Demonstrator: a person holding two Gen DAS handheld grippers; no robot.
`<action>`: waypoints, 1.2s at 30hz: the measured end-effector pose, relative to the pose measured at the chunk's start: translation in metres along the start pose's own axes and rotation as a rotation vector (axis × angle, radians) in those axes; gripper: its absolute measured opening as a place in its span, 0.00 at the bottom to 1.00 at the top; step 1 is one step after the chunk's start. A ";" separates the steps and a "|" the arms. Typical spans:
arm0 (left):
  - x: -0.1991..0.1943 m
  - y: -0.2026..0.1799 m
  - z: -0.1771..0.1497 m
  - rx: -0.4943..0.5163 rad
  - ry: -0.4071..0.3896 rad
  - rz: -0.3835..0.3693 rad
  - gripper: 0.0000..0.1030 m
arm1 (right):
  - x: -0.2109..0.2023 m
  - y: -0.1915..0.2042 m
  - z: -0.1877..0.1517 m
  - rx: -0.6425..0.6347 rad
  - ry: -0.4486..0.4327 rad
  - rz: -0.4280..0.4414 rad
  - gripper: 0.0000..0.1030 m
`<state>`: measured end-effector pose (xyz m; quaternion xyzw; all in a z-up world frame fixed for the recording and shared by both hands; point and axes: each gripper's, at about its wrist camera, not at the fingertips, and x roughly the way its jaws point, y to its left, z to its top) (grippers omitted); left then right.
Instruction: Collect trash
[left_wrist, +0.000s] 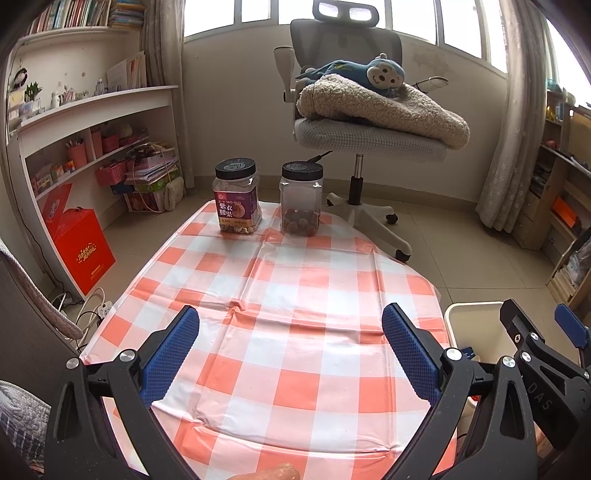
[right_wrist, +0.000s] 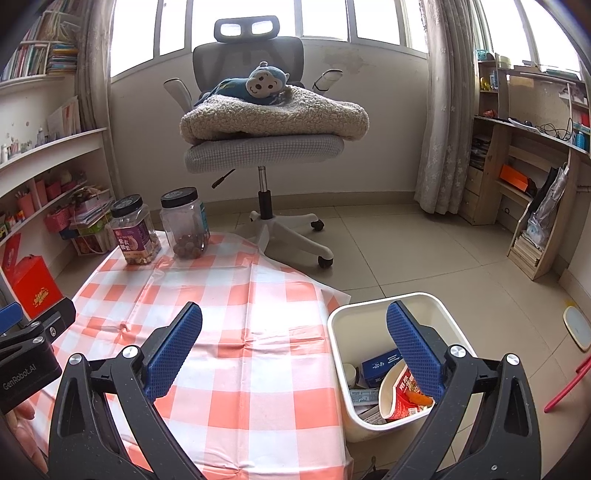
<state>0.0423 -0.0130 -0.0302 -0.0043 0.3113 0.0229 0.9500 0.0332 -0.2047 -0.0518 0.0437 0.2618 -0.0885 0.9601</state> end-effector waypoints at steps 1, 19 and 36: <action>0.000 0.000 0.000 -0.002 0.001 -0.001 0.93 | 0.000 0.000 0.000 0.000 0.001 0.001 0.93; 0.002 -0.002 -0.001 -0.005 0.012 -0.004 0.93 | 0.001 0.001 0.000 0.002 0.002 0.000 0.93; 0.002 -0.001 0.000 -0.007 0.011 -0.002 0.93 | 0.001 0.000 0.000 0.003 0.005 0.003 0.93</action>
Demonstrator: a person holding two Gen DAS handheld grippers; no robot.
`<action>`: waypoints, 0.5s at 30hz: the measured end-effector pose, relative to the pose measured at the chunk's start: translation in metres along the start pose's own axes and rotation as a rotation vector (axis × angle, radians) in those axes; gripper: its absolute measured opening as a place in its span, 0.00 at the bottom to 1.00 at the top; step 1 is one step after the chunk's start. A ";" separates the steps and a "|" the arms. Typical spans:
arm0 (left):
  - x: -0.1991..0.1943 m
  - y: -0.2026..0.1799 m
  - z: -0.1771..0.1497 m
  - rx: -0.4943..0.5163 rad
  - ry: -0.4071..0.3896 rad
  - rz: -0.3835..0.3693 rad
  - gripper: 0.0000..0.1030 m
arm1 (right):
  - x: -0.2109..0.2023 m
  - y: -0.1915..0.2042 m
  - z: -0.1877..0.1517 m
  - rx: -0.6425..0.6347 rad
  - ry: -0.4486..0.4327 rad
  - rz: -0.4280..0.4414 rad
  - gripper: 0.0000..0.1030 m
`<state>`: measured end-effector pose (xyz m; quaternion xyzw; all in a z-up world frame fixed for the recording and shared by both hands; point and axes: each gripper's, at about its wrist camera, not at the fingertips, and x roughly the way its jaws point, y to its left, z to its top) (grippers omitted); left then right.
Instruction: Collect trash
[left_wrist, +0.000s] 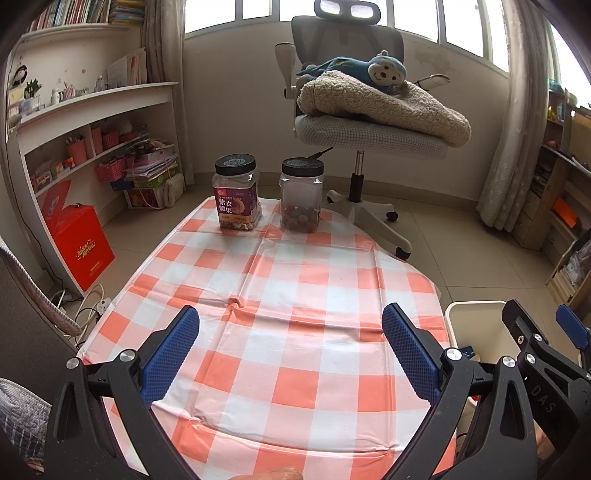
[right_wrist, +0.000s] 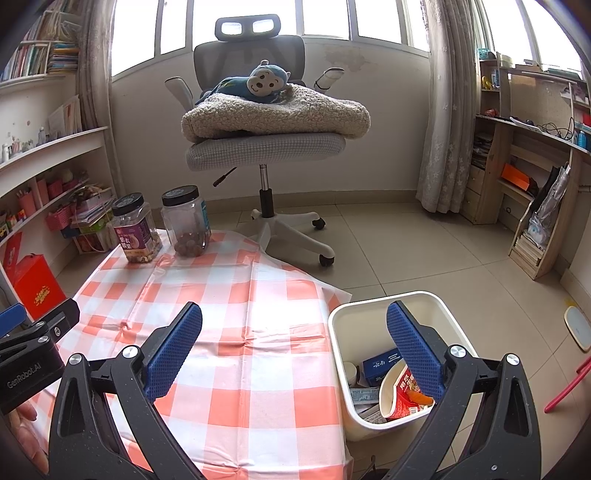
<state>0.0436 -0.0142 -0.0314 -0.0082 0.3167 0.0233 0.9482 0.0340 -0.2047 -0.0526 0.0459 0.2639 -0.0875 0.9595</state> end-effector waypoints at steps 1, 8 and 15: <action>0.000 0.000 0.000 -0.001 0.000 0.000 0.93 | 0.000 0.000 -0.001 0.000 0.001 0.001 0.93; 0.000 0.001 0.000 0.001 0.001 -0.001 0.93 | 0.002 -0.001 -0.003 -0.003 0.007 0.011 0.93; 0.000 0.001 -0.002 -0.002 -0.003 0.003 0.93 | 0.002 -0.002 -0.003 -0.005 0.014 0.015 0.93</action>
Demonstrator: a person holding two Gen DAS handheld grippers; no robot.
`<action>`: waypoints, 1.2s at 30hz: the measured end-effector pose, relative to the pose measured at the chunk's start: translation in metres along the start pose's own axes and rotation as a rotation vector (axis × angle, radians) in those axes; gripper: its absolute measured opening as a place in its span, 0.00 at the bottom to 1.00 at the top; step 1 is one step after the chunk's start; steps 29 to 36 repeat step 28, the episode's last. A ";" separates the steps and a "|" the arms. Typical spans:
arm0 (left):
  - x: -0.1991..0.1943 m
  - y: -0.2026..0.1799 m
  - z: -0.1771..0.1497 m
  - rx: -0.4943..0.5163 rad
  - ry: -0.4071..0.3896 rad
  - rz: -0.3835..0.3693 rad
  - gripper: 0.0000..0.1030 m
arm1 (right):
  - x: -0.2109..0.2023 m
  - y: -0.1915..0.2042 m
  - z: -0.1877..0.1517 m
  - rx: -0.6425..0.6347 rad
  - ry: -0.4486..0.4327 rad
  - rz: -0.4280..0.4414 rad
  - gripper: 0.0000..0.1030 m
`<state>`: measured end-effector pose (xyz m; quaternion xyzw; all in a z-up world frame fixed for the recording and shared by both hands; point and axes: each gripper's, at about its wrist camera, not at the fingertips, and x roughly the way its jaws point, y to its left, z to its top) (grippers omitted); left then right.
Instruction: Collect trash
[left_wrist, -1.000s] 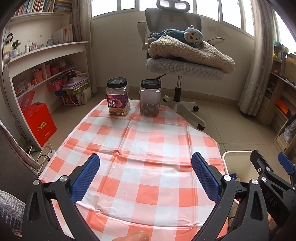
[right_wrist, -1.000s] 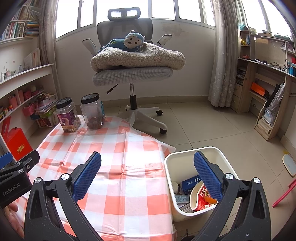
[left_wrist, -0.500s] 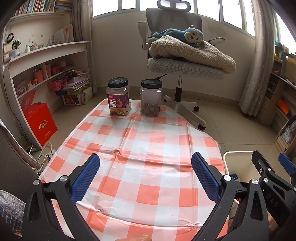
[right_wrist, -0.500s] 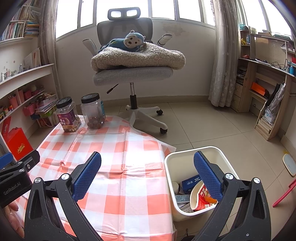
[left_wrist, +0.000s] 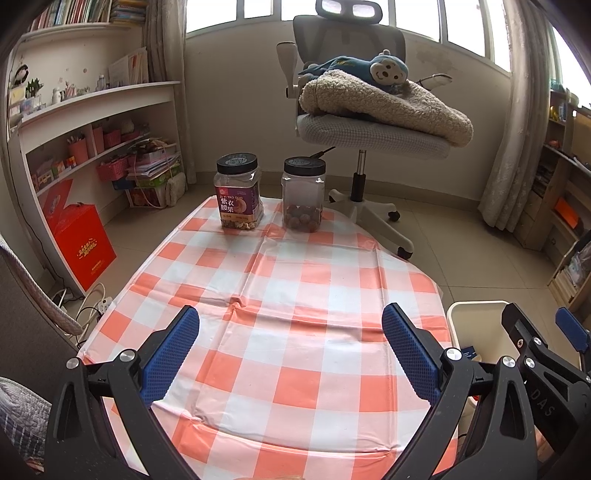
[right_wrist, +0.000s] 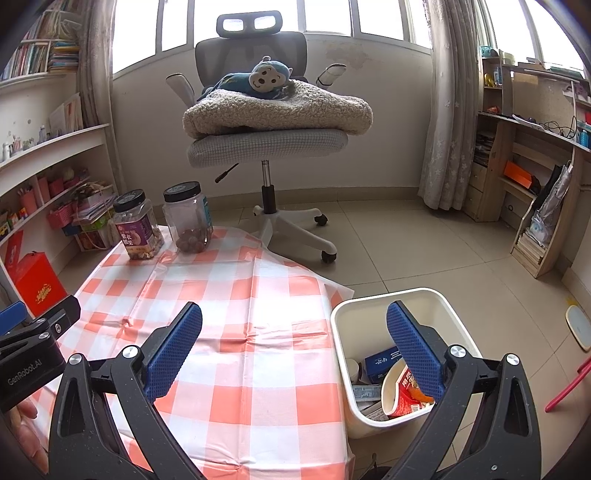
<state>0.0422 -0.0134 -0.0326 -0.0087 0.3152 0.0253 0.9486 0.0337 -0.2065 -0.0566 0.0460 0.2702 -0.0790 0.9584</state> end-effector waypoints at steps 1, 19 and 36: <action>-0.001 0.000 0.000 -0.002 -0.004 -0.003 0.93 | 0.000 -0.001 0.000 0.000 0.002 0.001 0.93; -0.006 -0.008 0.001 0.020 -0.050 -0.004 0.92 | 0.001 -0.010 0.001 0.014 0.006 0.006 0.93; -0.002 -0.005 0.002 -0.014 -0.014 -0.016 0.93 | -0.003 -0.014 0.004 0.025 -0.011 0.008 0.93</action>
